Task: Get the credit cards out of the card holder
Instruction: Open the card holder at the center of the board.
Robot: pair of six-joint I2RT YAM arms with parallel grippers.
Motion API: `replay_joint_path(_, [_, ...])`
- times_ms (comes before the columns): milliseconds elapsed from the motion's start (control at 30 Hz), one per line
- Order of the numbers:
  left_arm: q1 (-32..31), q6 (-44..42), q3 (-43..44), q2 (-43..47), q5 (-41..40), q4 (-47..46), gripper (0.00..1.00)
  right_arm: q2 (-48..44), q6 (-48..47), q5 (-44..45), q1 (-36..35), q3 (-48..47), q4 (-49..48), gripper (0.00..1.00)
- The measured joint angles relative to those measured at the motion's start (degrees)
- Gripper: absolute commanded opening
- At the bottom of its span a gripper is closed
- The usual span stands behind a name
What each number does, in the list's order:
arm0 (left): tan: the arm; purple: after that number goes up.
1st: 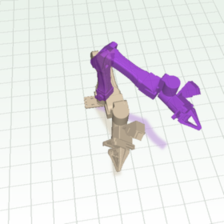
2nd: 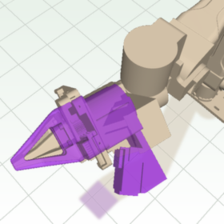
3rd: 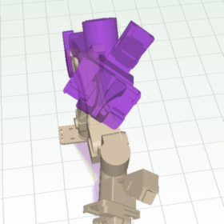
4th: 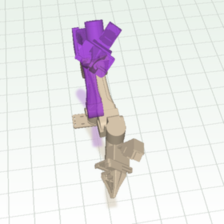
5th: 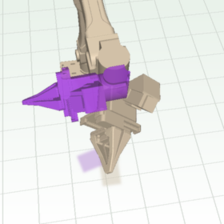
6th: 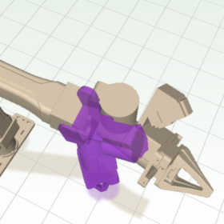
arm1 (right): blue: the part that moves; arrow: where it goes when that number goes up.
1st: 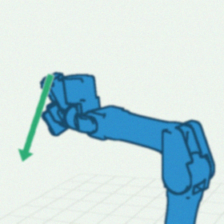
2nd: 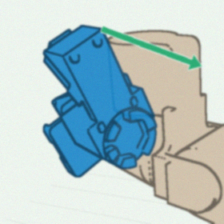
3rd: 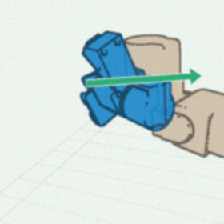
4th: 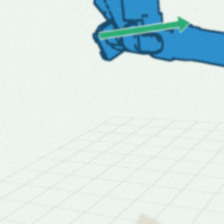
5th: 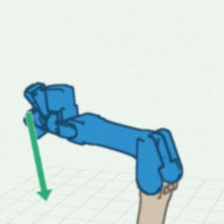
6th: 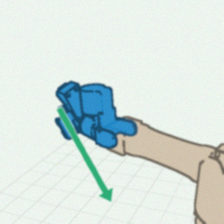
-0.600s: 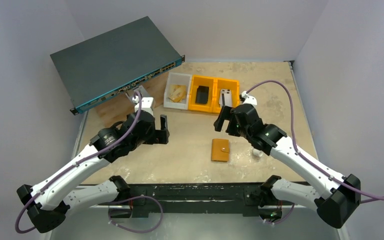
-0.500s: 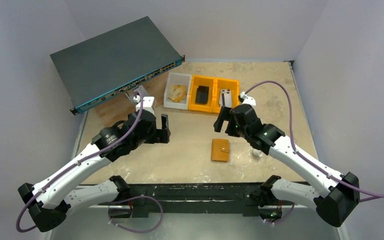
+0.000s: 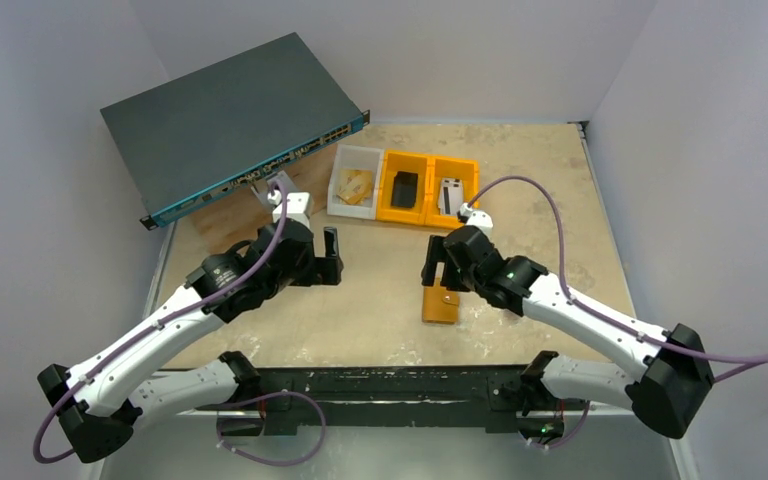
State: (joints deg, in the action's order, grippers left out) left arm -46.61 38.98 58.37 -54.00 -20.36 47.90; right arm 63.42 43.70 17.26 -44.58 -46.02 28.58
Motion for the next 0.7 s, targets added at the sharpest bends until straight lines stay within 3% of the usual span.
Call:
replay_joint_path(367, [0.0,2.4,-3.02,-1.55,2.16,-0.74,1.0,5.22,1.99,2.49,-2.95,1.42,0.07,0.59])
replay_joint_path(700, [0.04,3.58,-4.9,-2.64,3.89,-1.27,1.0,11.58,3.23,4.96,-4.39,2.14,0.02,0.5])
